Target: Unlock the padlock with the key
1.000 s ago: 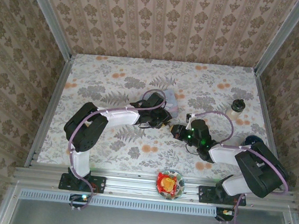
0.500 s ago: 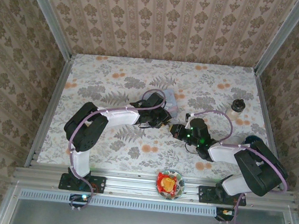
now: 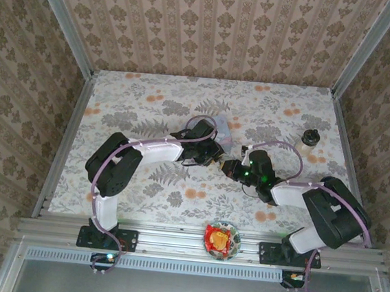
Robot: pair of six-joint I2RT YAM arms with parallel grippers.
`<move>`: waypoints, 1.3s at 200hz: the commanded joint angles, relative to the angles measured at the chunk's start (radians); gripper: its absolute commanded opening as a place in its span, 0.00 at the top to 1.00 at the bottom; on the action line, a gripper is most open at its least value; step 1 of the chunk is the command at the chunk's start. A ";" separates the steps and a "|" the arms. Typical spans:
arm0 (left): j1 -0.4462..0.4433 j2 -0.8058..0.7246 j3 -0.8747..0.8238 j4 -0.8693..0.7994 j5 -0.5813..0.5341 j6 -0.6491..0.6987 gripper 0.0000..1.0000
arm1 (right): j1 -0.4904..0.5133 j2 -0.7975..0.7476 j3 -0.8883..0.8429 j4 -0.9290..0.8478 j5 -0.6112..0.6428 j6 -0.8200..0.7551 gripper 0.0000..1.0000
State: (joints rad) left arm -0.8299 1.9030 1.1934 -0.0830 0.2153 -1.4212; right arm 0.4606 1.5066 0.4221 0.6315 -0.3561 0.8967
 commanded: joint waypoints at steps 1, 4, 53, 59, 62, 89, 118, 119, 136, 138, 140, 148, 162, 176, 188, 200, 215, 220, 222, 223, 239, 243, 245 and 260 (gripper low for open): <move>-0.045 0.034 0.012 -0.096 0.200 -0.065 0.80 | -0.037 0.047 0.032 0.164 -0.071 0.040 1.00; -0.047 0.034 0.013 -0.100 0.201 -0.063 0.80 | -0.041 0.053 0.032 0.172 -0.075 0.044 1.00; -0.050 0.026 0.000 -0.119 0.205 -0.046 0.81 | -0.096 0.085 0.055 0.179 -0.109 0.042 1.00; -0.051 0.024 -0.005 -0.118 0.204 -0.048 0.81 | -0.100 0.080 0.059 0.164 -0.106 0.034 1.00; -0.049 0.024 -0.006 -0.116 0.205 -0.048 0.81 | -0.101 0.078 0.062 0.155 -0.105 0.030 1.00; -0.048 0.018 -0.010 -0.113 0.207 -0.043 0.81 | -0.109 0.039 0.087 0.039 -0.071 -0.022 1.00; -0.049 0.013 -0.012 -0.112 0.209 -0.039 0.81 | -0.115 -0.013 0.101 -0.064 -0.034 -0.067 1.00; -0.049 0.013 -0.012 -0.113 0.210 -0.039 0.81 | -0.115 -0.015 0.101 -0.066 -0.033 -0.068 1.00; -0.049 0.014 -0.012 -0.105 0.212 -0.038 0.81 | -0.115 -0.036 0.104 -0.098 -0.021 -0.084 1.00; -0.049 0.013 -0.012 -0.106 0.212 -0.040 0.81 | -0.115 -0.038 0.105 -0.100 -0.019 -0.084 1.00; -0.049 0.014 -0.012 -0.106 0.211 -0.040 0.81 | -0.115 -0.038 0.105 -0.101 -0.018 -0.084 1.00; -0.048 0.013 -0.014 -0.103 0.212 -0.042 0.81 | -0.115 -0.042 0.103 -0.101 -0.018 -0.084 1.00; -0.050 0.014 -0.015 -0.098 0.213 -0.043 0.81 | -0.115 -0.037 0.100 -0.086 -0.028 -0.076 1.00; -0.050 0.016 -0.012 -0.092 0.212 -0.048 0.81 | -0.114 -0.028 0.096 -0.060 -0.037 -0.064 1.00; -0.051 0.018 -0.008 -0.089 0.212 -0.048 0.81 | -0.112 -0.020 0.091 -0.036 -0.046 -0.055 1.00; -0.053 0.019 -0.004 -0.090 0.214 -0.046 0.81 | -0.112 -0.010 0.089 -0.020 -0.054 -0.050 1.00; -0.056 0.021 -0.002 -0.093 0.215 -0.043 0.81 | -0.112 -0.010 0.091 -0.019 -0.050 -0.050 1.00; -0.056 0.021 -0.002 -0.093 0.216 -0.041 0.81 | -0.112 -0.010 0.094 -0.025 -0.044 -0.053 1.00; -0.055 0.021 -0.002 -0.094 0.217 -0.042 0.81 | -0.112 -0.011 0.095 -0.027 -0.041 -0.054 1.00; -0.056 0.021 -0.003 -0.095 0.216 -0.041 0.81 | -0.112 -0.011 0.095 -0.028 -0.040 -0.055 1.00; -0.058 0.024 -0.002 -0.095 0.221 -0.044 0.81 | -0.112 -0.007 0.107 -0.030 -0.039 -0.055 1.00; -0.058 0.025 -0.002 -0.094 0.222 -0.044 0.81 | -0.112 -0.005 0.110 -0.027 -0.040 -0.054 1.00; -0.058 0.026 -0.002 -0.093 0.223 -0.043 0.81 | -0.111 -0.004 0.111 -0.024 -0.042 -0.051 1.00; -0.058 0.029 0.001 -0.090 0.224 -0.045 0.81 | -0.106 0.007 0.120 -0.009 -0.050 -0.044 1.00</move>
State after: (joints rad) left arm -0.8368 1.9133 1.2060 -0.0734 0.2325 -1.4143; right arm 0.3653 1.4948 0.4812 0.5076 -0.4763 0.8406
